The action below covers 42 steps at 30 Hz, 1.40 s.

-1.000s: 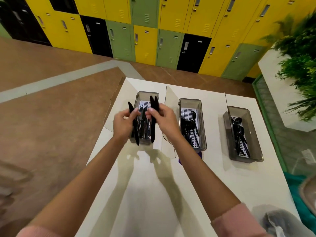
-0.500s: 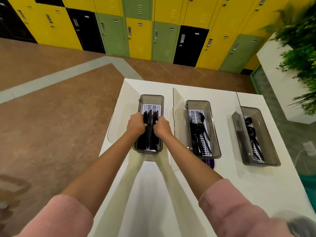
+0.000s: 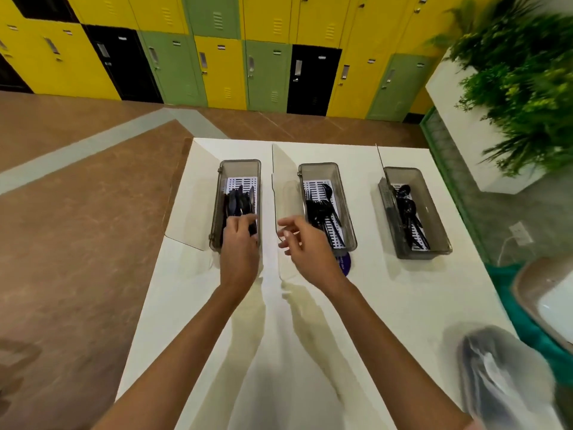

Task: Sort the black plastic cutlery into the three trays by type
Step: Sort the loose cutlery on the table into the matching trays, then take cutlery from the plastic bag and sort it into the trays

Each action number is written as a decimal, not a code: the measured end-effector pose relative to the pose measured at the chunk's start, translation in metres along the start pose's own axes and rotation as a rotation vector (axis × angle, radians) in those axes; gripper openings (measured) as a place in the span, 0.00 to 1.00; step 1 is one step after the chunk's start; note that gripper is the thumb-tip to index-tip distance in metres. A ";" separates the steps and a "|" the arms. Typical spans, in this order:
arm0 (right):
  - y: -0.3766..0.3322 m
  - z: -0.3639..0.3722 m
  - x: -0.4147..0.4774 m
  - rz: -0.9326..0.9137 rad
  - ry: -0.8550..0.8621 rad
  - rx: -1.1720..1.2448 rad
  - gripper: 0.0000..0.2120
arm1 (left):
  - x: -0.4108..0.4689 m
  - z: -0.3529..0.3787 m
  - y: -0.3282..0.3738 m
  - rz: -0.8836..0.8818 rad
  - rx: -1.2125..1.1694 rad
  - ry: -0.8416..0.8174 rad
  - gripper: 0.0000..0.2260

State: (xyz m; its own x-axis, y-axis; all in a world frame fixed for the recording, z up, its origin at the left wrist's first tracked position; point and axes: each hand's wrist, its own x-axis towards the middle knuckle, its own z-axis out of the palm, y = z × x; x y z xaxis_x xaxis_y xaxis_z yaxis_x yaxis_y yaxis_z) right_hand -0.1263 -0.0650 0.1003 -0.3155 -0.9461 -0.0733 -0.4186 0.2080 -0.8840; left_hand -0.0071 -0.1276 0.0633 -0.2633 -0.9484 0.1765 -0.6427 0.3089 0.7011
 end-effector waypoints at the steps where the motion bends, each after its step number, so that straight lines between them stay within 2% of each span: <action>1: 0.009 -0.010 -0.013 0.018 0.026 -0.015 0.11 | -0.010 0.008 0.006 0.054 -0.002 -0.036 0.16; 4: 0.046 -0.045 -0.058 0.077 0.165 -0.090 0.10 | -0.042 0.036 0.031 0.202 0.001 -0.148 0.15; 7: 0.081 -0.071 -0.098 0.141 0.288 -0.109 0.08 | -0.060 0.060 0.054 0.264 0.072 -0.139 0.17; 12: 0.126 -0.106 -0.162 0.271 0.439 -0.128 0.08 | -0.077 0.089 0.090 -0.025 0.128 -0.019 0.19; 16: 0.139 -0.121 -0.192 0.293 0.539 -0.150 0.08 | -0.091 0.102 0.106 -0.070 0.117 -0.042 0.21; 20: 0.145 -0.132 -0.216 0.266 0.697 -0.169 0.09 | -0.131 0.124 0.126 0.153 0.025 -0.154 0.21; 24: 0.155 -0.144 -0.233 0.355 0.858 -0.276 0.07 | -0.159 0.150 0.146 0.474 -0.045 -0.428 0.14; 26: 0.160 -0.153 -0.242 0.507 0.910 -0.328 0.11 | -0.164 0.161 0.157 0.633 -0.013 -0.582 0.13; 28: 0.166 -0.163 -0.254 0.687 0.907 -0.380 0.20 | -0.167 0.173 0.172 0.754 0.026 -0.739 0.17; 30: 0.171 -0.170 -0.263 0.861 0.835 -0.382 0.29 | -0.170 0.187 0.184 0.835 0.073 -0.874 0.24; 32: 0.179 -0.174 -0.268 0.981 0.759 -0.344 0.32 | -0.175 0.201 0.193 0.913 0.161 -0.974 0.29; 35: 0.188 -0.173 -0.272 0.945 0.703 -0.276 0.24 | -0.184 0.216 0.204 0.963 0.311 -1.058 0.28; 38: 0.190 -0.170 -0.270 0.774 0.735 -0.210 0.17 | -0.189 0.218 0.212 1.008 0.383 -0.963 0.20; 42: 0.184 -0.170 -0.258 0.625 0.761 -0.129 0.11 | -0.179 0.204 0.211 0.997 0.367 -0.857 0.17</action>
State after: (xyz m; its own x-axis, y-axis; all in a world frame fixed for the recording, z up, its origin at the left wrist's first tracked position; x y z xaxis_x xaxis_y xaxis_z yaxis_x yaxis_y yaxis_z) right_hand -0.2669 0.2593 0.0355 -0.9547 -0.2549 -0.1537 -0.0654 0.6834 -0.7271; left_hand -0.2427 0.1216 0.0387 -0.9967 -0.0145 -0.0796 -0.0366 0.9583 0.2835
